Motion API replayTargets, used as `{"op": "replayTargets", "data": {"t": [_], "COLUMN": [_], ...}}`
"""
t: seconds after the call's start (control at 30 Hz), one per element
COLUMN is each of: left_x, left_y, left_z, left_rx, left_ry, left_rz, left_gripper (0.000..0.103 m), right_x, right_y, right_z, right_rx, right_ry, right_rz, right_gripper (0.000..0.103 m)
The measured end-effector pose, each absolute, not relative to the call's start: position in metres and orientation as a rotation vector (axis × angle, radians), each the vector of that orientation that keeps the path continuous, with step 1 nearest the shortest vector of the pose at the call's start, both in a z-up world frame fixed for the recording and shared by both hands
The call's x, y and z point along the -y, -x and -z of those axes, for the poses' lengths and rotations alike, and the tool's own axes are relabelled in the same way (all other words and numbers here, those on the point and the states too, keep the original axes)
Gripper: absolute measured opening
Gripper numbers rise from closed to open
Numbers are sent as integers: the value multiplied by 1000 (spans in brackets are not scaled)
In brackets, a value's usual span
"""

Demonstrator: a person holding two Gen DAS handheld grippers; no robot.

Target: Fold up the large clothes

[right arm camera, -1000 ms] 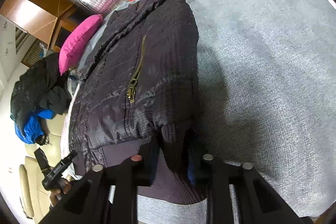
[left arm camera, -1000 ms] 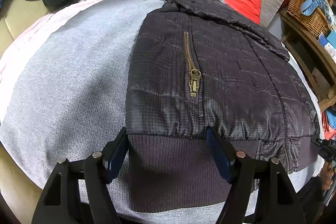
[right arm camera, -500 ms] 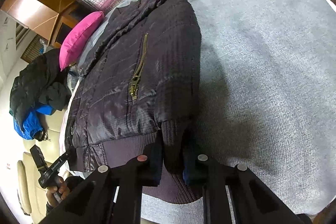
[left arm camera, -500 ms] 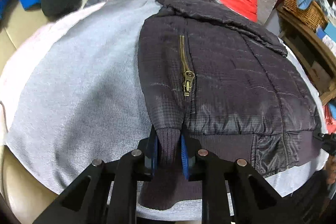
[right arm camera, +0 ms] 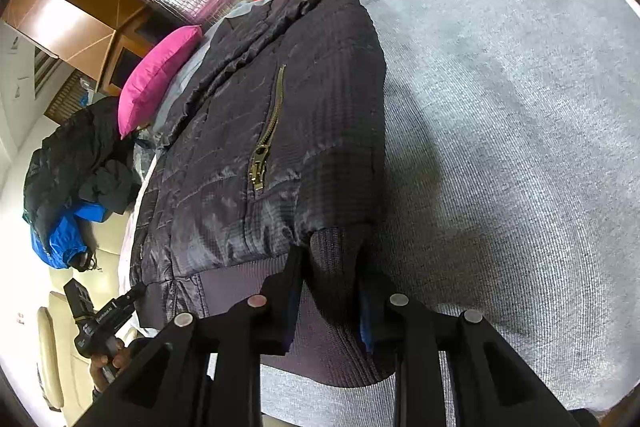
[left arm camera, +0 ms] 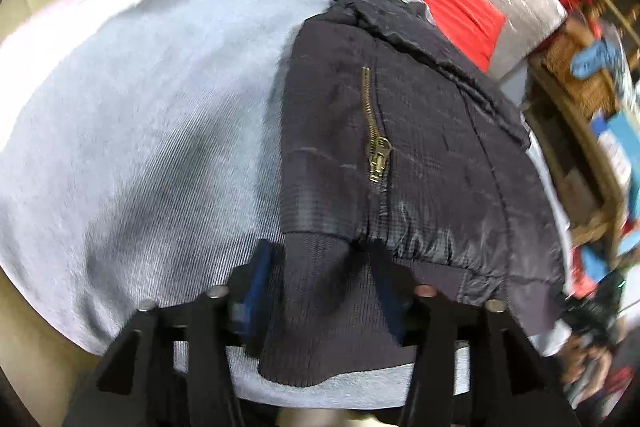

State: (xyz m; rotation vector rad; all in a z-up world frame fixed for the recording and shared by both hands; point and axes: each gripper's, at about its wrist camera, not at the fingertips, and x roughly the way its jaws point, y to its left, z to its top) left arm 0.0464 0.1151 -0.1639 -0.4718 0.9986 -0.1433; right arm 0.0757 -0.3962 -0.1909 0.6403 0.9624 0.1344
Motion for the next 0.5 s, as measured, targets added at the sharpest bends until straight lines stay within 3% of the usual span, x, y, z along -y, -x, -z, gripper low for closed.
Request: {"op": "replayTargets", "data": {"t": [0.13,0.2,0.27,0.33,0.5], "left_x": [-110,-101,-98,-101,-104], "left_y": [-49,-52,-54,-53,-48], "left_z": [166,165,162,160,148], "left_rx": [-1007,-1026,-1027,-1027,-1006], "left_ry": [457,398,379,387,377], "left_rz": [145,153,149,155,169], "left_gripper": [52,23,14,9,8], "right_x": [396,395,393,393,391], "right_y": [-76,-77,-78,-78,-79], "right_z": [192,191,190,189,186], "right_rx": [-964,-967,-974,-987,-1011], "right_ry": [-636,-632,-616,-606,-584], "right_rz": [-139,-142,-148,-156,-173], "right_gripper": [28,28,25,17,14]}}
